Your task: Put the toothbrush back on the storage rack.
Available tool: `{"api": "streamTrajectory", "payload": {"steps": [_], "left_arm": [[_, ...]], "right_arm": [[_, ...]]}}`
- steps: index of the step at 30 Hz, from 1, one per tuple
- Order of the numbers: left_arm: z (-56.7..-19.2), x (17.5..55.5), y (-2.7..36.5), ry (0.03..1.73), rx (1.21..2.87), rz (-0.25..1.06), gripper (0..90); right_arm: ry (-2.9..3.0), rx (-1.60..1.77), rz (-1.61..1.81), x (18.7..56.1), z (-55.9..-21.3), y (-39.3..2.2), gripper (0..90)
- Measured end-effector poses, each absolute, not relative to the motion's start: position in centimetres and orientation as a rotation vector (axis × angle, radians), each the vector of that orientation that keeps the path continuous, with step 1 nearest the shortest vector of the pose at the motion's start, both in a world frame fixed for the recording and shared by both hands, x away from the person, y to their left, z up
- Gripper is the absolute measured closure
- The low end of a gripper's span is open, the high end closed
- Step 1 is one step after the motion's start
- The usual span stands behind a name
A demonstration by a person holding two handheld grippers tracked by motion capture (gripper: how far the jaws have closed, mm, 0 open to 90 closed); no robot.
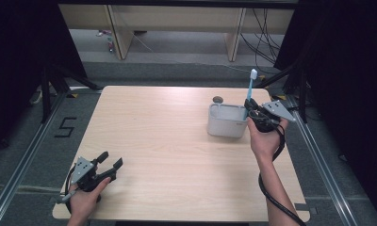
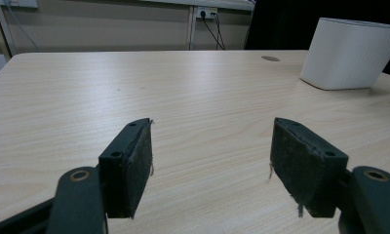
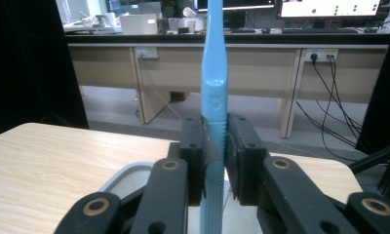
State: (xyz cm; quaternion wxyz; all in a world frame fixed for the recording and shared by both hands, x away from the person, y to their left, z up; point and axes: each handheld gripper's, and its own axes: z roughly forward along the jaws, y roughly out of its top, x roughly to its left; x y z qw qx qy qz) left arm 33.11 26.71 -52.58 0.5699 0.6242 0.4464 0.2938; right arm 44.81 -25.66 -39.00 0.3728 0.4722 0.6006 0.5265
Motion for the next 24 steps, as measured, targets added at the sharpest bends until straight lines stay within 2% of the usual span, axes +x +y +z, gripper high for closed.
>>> {"api": "streamTrajectory", "payload": {"steps": [24], "left_arm": [[-52.6,33.1,26.7,1.053,1.465,0.689,31.5]], "right_arm": [[1.479,1.240,1.350,46.2,-39.7,-26.0,78.7]]}}
